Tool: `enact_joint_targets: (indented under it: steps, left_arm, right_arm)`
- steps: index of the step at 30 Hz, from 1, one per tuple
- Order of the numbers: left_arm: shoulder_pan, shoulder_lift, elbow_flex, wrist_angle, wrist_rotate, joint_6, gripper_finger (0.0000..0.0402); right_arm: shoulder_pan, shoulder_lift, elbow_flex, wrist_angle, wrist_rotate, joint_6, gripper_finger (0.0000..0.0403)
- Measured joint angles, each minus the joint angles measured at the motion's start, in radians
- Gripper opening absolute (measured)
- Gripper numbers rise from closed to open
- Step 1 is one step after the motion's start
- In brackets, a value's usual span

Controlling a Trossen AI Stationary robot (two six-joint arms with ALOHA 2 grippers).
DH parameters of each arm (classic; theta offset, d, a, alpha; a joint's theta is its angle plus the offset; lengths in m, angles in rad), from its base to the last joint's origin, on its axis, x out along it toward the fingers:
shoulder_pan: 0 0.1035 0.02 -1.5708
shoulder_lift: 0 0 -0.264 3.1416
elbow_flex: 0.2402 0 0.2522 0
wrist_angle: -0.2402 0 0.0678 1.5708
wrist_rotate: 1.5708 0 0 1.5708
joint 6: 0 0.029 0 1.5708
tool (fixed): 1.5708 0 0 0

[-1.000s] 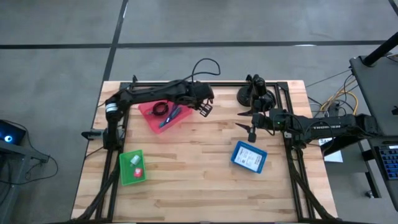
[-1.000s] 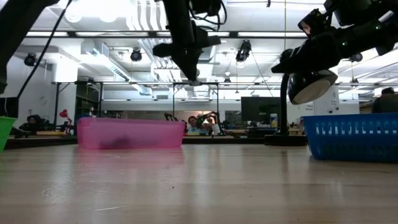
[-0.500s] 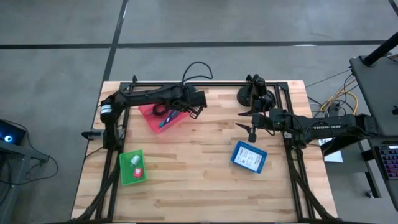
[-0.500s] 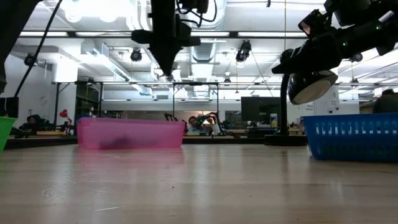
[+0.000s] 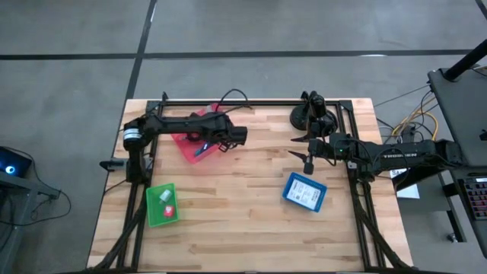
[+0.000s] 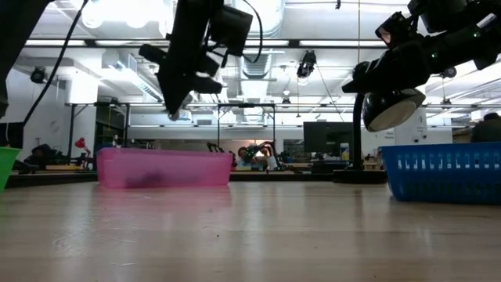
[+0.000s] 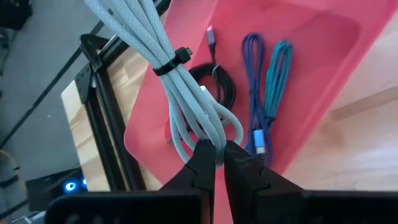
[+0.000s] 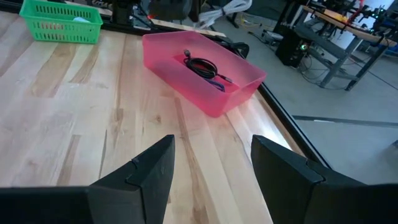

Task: Pick and place items into bin
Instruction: Put the white charger cable into the red bin

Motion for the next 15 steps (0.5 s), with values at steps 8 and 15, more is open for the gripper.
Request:
enact_joint_targets:
  steps: [8, 15]
  left_arm:
    - [0.002, 0.0, -0.133, 0.015, 0.004, -0.049, 0.0002]
    - [0.036, 0.0, -0.235, 0.162, 0.04, 0.031, 0.0002]
  right_arm:
    - [0.0, 0.0, 0.0, 0.0, 0.0, 0.0, 0.0199]
    - [0.0, 0.0, 0.0, 0.0, 0.0, 0.0, 0.0199]
